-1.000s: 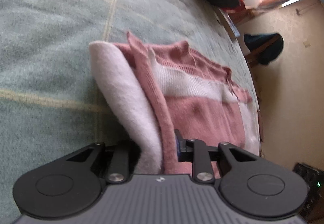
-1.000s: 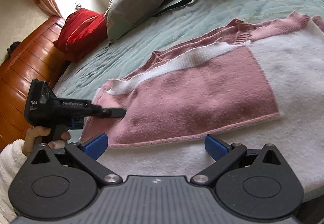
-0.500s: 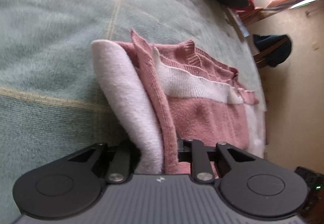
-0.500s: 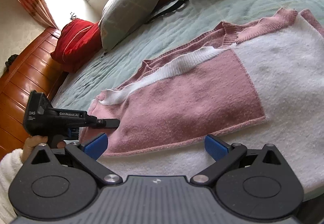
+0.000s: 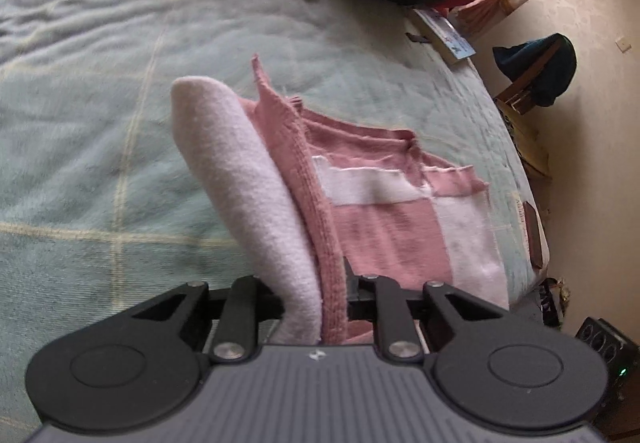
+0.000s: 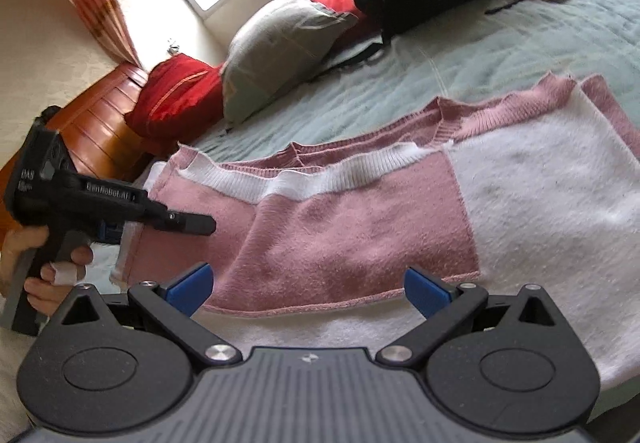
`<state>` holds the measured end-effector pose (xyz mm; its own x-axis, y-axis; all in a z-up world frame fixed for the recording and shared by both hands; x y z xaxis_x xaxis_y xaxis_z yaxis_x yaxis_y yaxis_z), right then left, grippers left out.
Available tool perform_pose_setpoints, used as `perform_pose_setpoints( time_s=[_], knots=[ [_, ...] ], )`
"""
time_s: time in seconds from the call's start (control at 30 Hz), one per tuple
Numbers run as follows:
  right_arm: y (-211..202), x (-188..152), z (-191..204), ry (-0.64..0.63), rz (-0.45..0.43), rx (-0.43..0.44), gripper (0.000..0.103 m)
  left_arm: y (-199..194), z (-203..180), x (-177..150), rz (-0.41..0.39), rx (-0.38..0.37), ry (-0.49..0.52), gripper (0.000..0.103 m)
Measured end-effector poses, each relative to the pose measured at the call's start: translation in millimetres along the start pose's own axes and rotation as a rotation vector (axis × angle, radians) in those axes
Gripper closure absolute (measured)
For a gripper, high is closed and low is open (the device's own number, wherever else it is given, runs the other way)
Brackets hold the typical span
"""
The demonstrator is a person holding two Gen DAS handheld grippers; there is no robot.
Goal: Fold clothes
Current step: 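Lift the side edge with the left gripper and fold it over the sweater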
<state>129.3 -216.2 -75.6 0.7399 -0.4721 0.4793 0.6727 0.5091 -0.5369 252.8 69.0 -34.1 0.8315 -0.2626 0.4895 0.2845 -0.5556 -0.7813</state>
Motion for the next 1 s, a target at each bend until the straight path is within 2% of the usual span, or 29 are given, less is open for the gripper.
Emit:
perform_pose_setpoints(
  time_s=[0.4, 0.7, 0.87, 0.93, 1.0],
  knots=[
    [-41, 0, -20, -0.073, -0.076, 0.016, 0.000, -3, -83, 23, -0.011, 0.029, 0.085, 0.085],
    [-86, 0, -43, -0.101, -0.146, 0.041, 0.000, 23, -130, 44, -0.007, 0.008, 0.071, 0.084],
    [-109, 0, -50, -0.180, -0.073, 0.109, 0.000, 49, -147, 53, 0.012, -0.012, 0.042, 0.084],
    [-114, 1, -51, -0.204, -0.033, 0.101, 0.000, 60, -153, 56, 0.018, -0.020, 0.038, 0.084],
    [-117, 1, -52, -0.226, -0.021, 0.057, 0.000, 71, -161, 59, 0.024, -0.028, 0.038, 0.084]
  ],
)
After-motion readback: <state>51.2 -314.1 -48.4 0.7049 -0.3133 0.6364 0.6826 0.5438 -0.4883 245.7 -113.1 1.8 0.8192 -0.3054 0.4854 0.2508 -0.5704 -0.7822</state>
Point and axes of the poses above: each gripper's, at about its wrist camera, not at the fingertips, and y roughly the way its jaws point, z to its left, x to its top, the point moved 1 cm from there along y, roughly the way its jaws point, and after that the axes turned 15 degrees about y, right-handed, at the moved point
